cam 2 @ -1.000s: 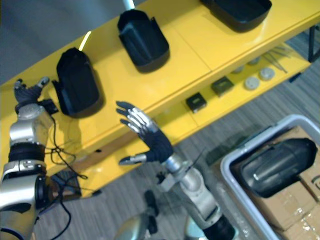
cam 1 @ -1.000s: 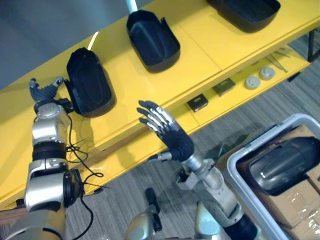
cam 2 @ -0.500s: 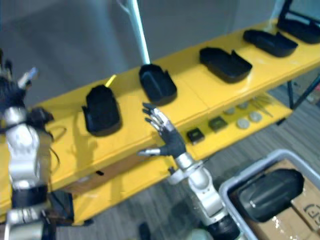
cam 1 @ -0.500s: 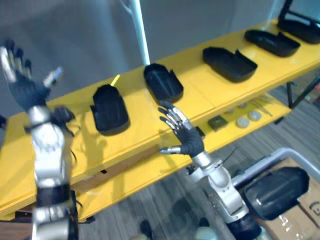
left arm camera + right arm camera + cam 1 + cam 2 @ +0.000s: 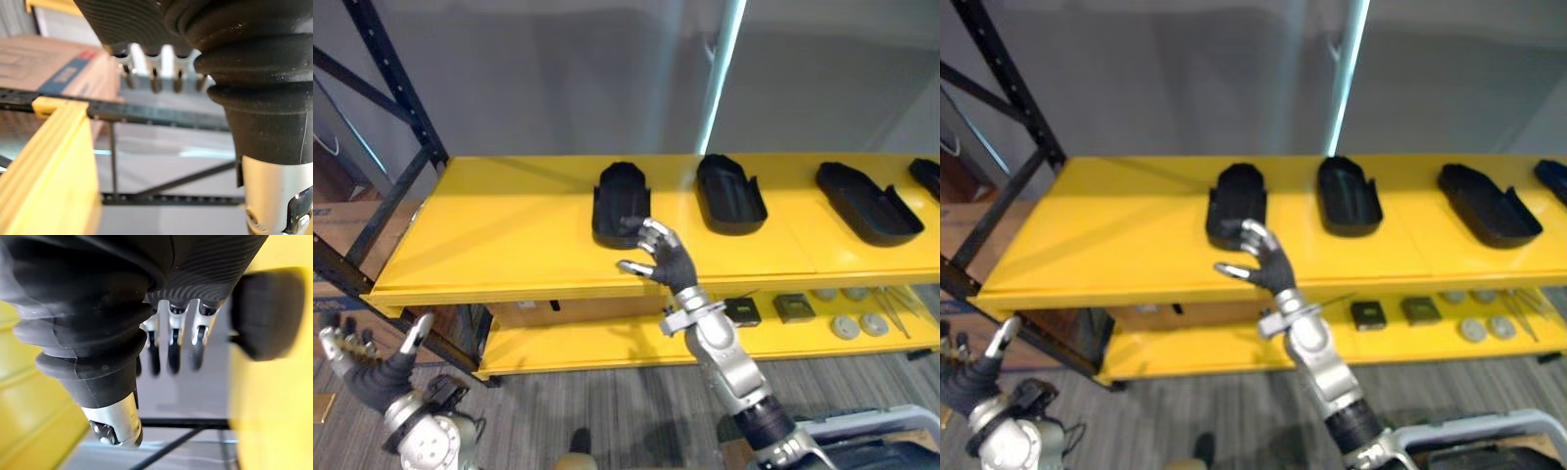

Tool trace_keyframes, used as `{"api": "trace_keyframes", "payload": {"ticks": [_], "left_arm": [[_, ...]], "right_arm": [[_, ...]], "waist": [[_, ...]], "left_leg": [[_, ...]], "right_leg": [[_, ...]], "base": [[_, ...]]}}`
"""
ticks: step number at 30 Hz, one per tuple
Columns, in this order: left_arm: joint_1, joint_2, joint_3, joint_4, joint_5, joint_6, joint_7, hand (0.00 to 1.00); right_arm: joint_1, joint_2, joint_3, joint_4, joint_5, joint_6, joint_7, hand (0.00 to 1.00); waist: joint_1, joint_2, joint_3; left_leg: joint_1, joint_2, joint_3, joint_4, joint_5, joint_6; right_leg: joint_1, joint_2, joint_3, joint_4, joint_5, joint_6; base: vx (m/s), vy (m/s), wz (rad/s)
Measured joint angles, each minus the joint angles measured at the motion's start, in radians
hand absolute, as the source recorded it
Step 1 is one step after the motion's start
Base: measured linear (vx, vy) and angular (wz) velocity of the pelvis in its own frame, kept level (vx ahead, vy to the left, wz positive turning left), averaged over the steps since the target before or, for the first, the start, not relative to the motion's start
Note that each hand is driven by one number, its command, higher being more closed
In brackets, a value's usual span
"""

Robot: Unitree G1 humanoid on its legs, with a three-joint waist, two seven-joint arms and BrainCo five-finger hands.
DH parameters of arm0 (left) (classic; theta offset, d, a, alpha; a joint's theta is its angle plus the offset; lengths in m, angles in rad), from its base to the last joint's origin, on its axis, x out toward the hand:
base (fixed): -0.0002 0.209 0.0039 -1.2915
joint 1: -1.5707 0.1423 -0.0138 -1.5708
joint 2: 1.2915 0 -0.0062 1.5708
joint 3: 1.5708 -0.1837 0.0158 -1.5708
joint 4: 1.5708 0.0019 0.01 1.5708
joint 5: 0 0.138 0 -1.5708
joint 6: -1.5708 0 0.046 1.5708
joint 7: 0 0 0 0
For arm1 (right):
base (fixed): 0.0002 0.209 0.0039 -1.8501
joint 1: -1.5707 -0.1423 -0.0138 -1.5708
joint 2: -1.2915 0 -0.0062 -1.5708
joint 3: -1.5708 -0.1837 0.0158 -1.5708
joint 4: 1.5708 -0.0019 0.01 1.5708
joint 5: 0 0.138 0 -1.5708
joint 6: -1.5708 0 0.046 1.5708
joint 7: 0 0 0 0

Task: Walk over and take plastic housings, then place them on the shelf

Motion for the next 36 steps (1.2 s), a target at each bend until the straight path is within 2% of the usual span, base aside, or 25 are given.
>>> {"api": "trace_keyframes", "payload": {"ticks": [3, 5, 12, 13, 16, 19, 22, 24, 30, 36], "left_arm": [[-0.024, 0.001, -0.008, 0.006, -0.008, -0.053, -0.044, 0.0], [-0.058, 0.001, -0.021, 0.005, -0.028, -0.071, -0.069, 0.0], [-0.163, 0.005, -0.086, -0.007, -0.078, -0.071, -0.115, 0.0], [-0.185, 0.004, -0.1, -0.02, -0.078, -0.071, -0.115, 0.0], [-0.218, 0.004, -0.11, -0.045, -0.082, -0.068, -0.116, 0.0], [-0.233, 0.004, -0.129, -0.056, -0.11, -0.063, -0.115, 0.0], [-0.234, 0.003, -0.139, -0.057, -0.118, -0.062, -0.115, 0.0], [-0.237, 0.003, -0.139, -0.06, -0.118, -0.062, -0.116, 0.0], [-0.236, 0.002, -0.143, -0.073, -0.125, -0.061, -0.116, 0.0], [-0.237, 0.002, -0.149, -0.074, -0.145, -0.049, -0.116, 0.0]], "right_arm": [[-0.061, 0.003, -0.009, 0.121, -0.025, -0.001, -0.052, 1.0], [-0.105, 0.006, -0.029, 0.166, -0.026, -0.001, -0.073, 1.0], [-0.251, 0.019, -0.129, 0.286, -0.026, -0.001, -0.115, 1.0], [-0.284, 0.02, -0.154, 0.31, -0.026, -0.003, -0.118, 1.0], [-0.346, 0.017, -0.202, 0.317, -0.035, -0.03, -0.119, 1.0], [-0.377, 0.004, -0.229, 0.316, -0.039, -0.066, -0.116, 1.0], [-0.411, -0.005, -0.231, 0.317, -0.039, -0.071, -0.113, 1.0], [-0.443, -0.008, -0.232, 0.316, -0.038, -0.09, -0.113, 1.0], [-0.459, 0.0, -0.228, 0.311, -0.038, -0.128, -0.114, 1.0], [-0.46, 0.013, -0.22, 0.273, -0.064, -0.131, -0.117, 1.0]], "waist": [[0.002, 0.016, 0.013], [0.006, 0.024, 0.034], [0.021, 0.03, 0.139], [0.023, 0.033, 0.169], [0.023, 0.045, 0.222], [0.017, 0.062, 0.248], [0.019, 0.072, 0.276], [0.018, 0.081, 0.308], [0.017, 0.081, 0.33], [-0.001, 0.082, 0.361]], "left_leg": [[-0.015, 0.0, -0.021, 0.0, 0.006, -0.006], [-0.024, 0.004, -0.025, 0.0, 0.013, -0.006], [-0.067, 0.002, -0.027, 0.005, 0.03, 0.003], [-0.067, 0.001, -0.027, 0.005, 0.035, 0.006], [-0.07, -0.003, -0.029, 0.005, 0.035, 0.006], [-0.085, -0.009, -0.054, 0.005, 0.037, 0.008], [-0.085, -0.01, -0.057, 0.005, 0.037, 0.008], [-0.085, -0.011, -0.058, 0.005, 0.038, 0.008], [-0.098, -0.019, -0.062, 0.005, 0.04, 0.01], [-0.096, -0.03, -0.062, 0.005, 0.042, 0.013]], "right_leg": [[-0.004, 0.003, -0.021, 0.003, -0.003, -0.003], [-0.015, 0.006, -0.024, 0.009, -0.003, -0.004], [-0.059, 0.003, -0.026, 0.022, 0.006, -0.001], [-0.061, 0.001, -0.025, 0.028, 0.012, -0.001], [-0.065, -0.002, -0.026, 0.032, 0.016, 0.006], [-0.068, -0.004, -0.044, 0.032, 0.015, 0.004], [-0.069, -0.005, -0.047, 0.037, 0.011, 0.0], [-0.077, -0.011, -0.047, 0.054, 0.0, 0.002], [-0.1, -0.023, -0.049, 0.085, -0.018, -0.002], [-0.106, -0.037, -0.048, 0.104, -0.024, 0.003]], "base": [[-0.03, -0.009, 0.18], [-0.05, -0.013, 0.11], [0.0, -0.001, 0.01], [0.04, -0.003, 0.01], [0.01, -0.001, 0.01], [0.02, -0.011, 0.15], [0.01, -0.009, 0.07], [0.0, 0.0, 0.0], [0.0, 0.0, 0.02], [0.0, 0.0, 0.01]]}}
